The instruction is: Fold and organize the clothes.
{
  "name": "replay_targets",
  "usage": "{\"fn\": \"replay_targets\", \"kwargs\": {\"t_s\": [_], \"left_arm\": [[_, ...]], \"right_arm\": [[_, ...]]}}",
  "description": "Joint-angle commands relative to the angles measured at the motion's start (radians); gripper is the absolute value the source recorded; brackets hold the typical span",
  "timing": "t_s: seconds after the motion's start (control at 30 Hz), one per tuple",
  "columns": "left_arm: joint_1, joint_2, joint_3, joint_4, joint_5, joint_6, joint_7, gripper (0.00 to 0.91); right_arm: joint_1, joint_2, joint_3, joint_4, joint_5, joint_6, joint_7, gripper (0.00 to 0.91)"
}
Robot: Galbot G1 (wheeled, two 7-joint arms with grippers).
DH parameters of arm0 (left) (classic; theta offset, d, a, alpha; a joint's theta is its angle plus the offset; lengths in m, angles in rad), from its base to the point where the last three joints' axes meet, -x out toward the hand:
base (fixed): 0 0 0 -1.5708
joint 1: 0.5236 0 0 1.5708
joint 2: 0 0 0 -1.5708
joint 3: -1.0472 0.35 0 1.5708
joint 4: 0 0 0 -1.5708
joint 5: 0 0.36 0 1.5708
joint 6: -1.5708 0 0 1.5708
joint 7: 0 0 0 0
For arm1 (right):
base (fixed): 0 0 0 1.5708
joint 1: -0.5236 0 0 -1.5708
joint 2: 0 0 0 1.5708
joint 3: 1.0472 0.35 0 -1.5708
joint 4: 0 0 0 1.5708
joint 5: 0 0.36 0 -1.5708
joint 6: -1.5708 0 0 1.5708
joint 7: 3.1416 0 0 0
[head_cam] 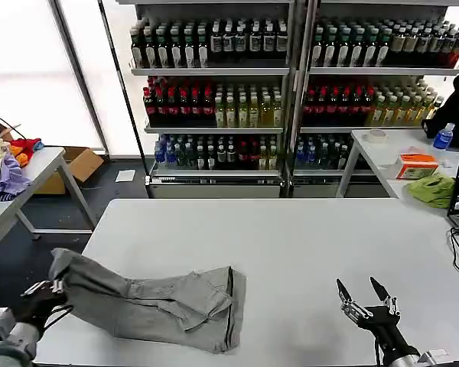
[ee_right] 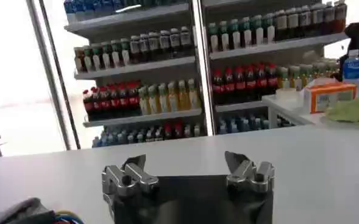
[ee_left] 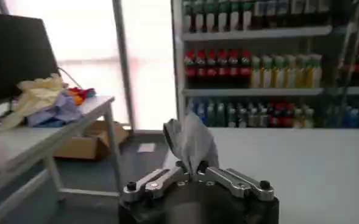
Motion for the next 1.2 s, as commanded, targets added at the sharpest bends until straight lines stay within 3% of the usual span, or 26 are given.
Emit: {"fn": "replay_targets", "kwargs": {"t_s": [0.03,0.23,0.4,0.43,0.47,0.5,0.6,0.67,0.77,0.83,1.2], "left_arm": [[-0.170,0.056,0.494,-0.101,-0.328,0.096,-0.206,0.010],[-0.269,-0.024,0.690,0.024,-0.299,0.095,-0.226,0.010],[-0.258,-0.049,0.757,0.041,-0.270,0.095,-0.216,0.020],[-0.257,-0.053,0.771,0.045,-0.256,0.095,-0.211,0.101],[-0.252,-0.053,0.779,0.058,-0.243,0.095,-0.196,0.252],[-0.246,-0.052,0.791,0.065,-0.210,0.095,-0.179,0.665],[-0.233,-0.058,0.813,0.085,-0.195,0.097,-0.166,0.645],[-0.222,-0.062,0.817,0.081,-0.193,0.097,-0.166,0.746],[-0.206,-0.058,0.811,0.061,-0.195,0.097,-0.161,0.776],[-0.196,-0.051,0.802,0.024,-0.195,0.097,-0.156,0.907],[-0.121,-0.034,0.686,-0.124,-0.180,0.098,-0.154,0.907]], "right_arm": [[-0.004,0.003,-0.006,0.002,0.002,-0.002,0.002,0.907],[-0.008,0.014,-0.006,-0.004,-0.002,-0.006,0.005,0.907],[-0.009,0.021,0.001,-0.006,-0.004,-0.009,0.005,0.907],[-0.009,0.022,0.001,-0.005,-0.005,-0.010,0.005,0.907],[-0.009,0.025,-0.001,-0.004,-0.006,-0.011,0.006,0.907],[-0.008,0.027,-0.001,-0.003,-0.006,-0.013,0.006,0.907],[-0.005,0.033,-0.006,0.002,-0.011,-0.017,0.006,0.907],[-0.005,0.036,-0.008,0.001,-0.014,-0.017,0.007,0.907],[-0.007,0.038,-0.009,-0.001,-0.020,-0.017,0.007,0.907],[-0.011,0.040,-0.008,-0.001,-0.020,-0.017,0.006,0.907],[-0.022,0.044,-0.016,0.003,-0.031,-0.012,0.003,0.907]]}}
